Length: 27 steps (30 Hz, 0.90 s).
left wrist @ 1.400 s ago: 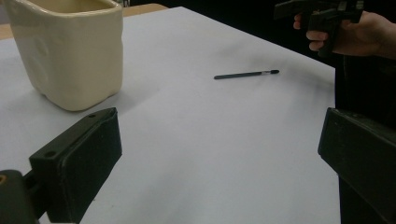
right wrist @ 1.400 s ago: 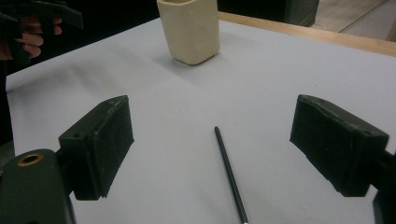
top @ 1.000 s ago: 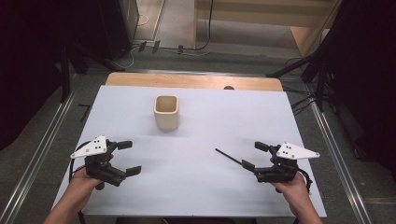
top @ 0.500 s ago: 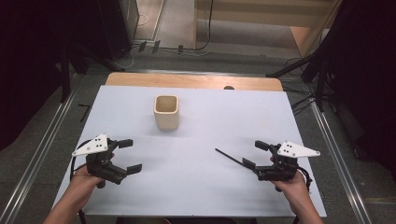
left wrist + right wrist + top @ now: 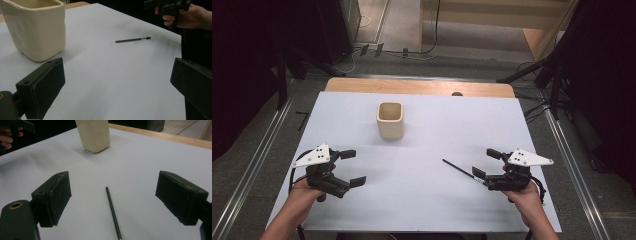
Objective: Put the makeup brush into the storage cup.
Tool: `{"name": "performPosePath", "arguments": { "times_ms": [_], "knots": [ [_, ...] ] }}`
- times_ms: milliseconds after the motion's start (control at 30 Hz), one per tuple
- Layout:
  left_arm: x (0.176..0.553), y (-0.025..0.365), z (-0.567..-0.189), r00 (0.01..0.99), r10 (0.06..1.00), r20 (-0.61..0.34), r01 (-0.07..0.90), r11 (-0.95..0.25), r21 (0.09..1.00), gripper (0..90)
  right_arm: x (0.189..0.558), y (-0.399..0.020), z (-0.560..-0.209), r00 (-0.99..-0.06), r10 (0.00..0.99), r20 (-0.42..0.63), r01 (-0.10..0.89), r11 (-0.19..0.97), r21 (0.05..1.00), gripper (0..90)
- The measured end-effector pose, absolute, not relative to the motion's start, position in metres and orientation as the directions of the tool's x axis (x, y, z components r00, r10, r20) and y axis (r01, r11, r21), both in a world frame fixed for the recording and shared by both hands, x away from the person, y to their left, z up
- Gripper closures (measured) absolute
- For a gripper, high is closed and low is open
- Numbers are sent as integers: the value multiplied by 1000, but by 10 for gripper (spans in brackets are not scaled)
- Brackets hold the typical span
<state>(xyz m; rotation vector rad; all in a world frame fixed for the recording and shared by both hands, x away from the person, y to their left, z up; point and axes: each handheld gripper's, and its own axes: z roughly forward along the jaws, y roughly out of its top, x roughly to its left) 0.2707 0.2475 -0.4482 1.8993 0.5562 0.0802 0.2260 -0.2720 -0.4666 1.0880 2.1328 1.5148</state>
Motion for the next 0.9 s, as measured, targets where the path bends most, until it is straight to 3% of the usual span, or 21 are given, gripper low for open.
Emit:
{"name": "performPosePath", "arguments": {
  "times_ms": [900],
  "knots": [
    [273, 247, -449, 895, 397, -204, 334, -295, 895, 0, 257, -245, -467, -684, 721, 111, 385, 228, 894, 138]
  ]
}}
